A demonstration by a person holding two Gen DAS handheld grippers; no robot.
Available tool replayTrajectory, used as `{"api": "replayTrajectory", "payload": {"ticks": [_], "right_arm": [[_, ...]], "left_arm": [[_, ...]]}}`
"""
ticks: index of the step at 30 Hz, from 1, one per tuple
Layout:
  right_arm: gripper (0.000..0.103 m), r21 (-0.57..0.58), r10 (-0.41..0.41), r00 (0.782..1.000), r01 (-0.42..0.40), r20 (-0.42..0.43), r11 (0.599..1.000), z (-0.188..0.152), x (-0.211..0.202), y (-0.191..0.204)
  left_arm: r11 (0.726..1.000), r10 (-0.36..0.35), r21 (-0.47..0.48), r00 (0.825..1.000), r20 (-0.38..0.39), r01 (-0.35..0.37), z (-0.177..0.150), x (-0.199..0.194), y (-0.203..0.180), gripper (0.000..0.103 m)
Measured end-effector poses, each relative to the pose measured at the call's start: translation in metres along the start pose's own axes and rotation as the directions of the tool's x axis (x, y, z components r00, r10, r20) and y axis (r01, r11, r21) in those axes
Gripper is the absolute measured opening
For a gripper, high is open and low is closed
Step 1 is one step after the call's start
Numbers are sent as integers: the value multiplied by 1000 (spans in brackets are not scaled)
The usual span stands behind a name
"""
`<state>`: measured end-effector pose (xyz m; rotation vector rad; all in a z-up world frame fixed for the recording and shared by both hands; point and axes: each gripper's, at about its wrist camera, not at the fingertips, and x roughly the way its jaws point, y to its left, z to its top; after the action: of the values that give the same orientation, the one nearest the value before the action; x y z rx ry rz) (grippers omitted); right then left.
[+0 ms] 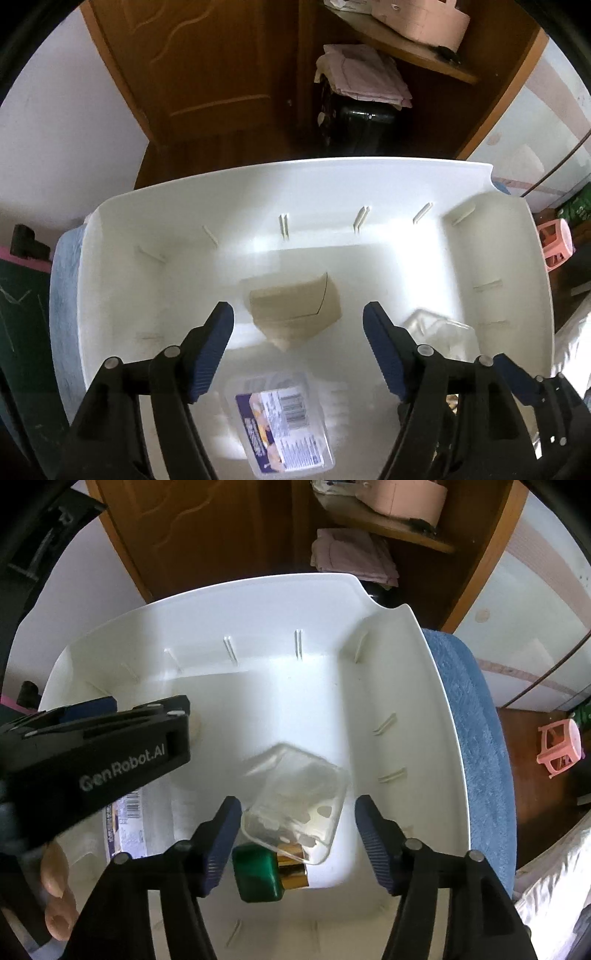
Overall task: Organize rigid objects
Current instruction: 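Withdraw both tools from the tray toward the cube and rollers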
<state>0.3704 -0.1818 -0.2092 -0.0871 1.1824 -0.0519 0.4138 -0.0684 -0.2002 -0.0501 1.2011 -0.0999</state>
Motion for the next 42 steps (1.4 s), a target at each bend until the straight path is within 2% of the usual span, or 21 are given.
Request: {"api": "replayTrajectory", "payload": {"ticks": [8, 14, 22, 29, 34, 42], "right_arm": [[67, -14, 42, 998, -42, 40, 999, -12, -25, -4], [67, -35, 77, 990, -73, 116, 997, -34, -66, -3], [67, -82, 130, 964, -113, 231, 990, -72, -137, -16], [67, -139, 183, 933, -146, 308, 979, -113, -193, -27], [67, -187, 206, 916, -148, 346, 971, -140, -216, -32], [67, -261, 248, 904, -161, 349, 952, -184, -218, -27]], "left_arm": [[1000, -19, -19, 999, 29, 19, -11, -38, 1, 76], [1000, -27, -1, 994, 106, 27, -27, -85, 1, 76], [999, -28, 33, 976, 217, 22, -61, -156, -6, 76], [998, -19, 57, 957, 288, 3, -112, -210, -8, 79], [997, -14, 74, 945, 326, -10, -145, -229, -13, 82], [997, -13, 77, 943, 333, -14, -189, -227, -11, 82]]}}
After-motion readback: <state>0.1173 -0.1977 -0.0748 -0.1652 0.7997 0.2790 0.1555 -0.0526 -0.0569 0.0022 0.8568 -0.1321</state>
